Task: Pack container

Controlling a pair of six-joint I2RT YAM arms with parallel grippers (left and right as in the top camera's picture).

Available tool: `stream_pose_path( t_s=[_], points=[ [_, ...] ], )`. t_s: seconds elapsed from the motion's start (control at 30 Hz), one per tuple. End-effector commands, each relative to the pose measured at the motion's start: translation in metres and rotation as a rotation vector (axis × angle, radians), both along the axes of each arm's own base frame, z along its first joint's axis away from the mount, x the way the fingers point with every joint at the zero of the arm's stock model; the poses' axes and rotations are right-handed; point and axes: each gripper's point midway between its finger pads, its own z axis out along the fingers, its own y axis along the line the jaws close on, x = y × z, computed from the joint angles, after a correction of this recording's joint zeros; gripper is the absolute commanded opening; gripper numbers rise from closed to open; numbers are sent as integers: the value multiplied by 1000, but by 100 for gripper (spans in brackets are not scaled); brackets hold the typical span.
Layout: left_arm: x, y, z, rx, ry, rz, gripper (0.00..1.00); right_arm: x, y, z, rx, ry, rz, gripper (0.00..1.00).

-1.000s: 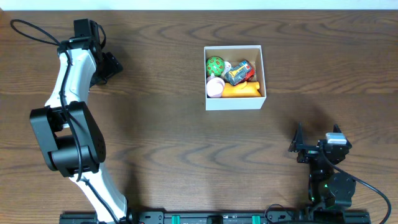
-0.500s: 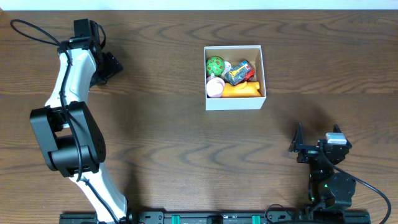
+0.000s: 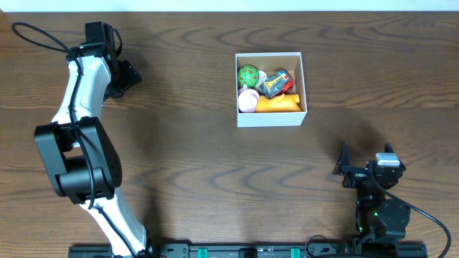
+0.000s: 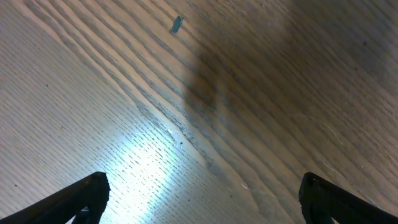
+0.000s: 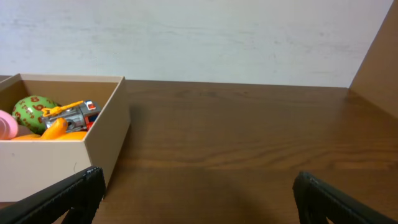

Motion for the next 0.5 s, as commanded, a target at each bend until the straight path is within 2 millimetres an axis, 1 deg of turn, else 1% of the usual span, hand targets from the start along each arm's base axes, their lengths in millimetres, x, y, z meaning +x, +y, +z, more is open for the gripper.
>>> stream_pose_path(
  t_s=[0.0,0.2,0.27,0.33,0.4,0.47],
  points=[
    [-3,3,-3,9,12,9,98,0,5,0,-11,-4,21,99],
    [-4,4,-3,13,15,10,98,0,5,0,-11,-4,22,99],
    [-17,10,-4,46,70,22,98,0,5,0,-11,-4,21,99],
    [-29,8,-6,38,118,20,98,0,5,0,-11,-4,22,99],
    [-33,7,-6,35,135,20,98,0,5,0,-11,-4,22,99],
    [-33,7,-3,36,129,20,98,0,5,0,-11,-4,21,99]
  ],
)
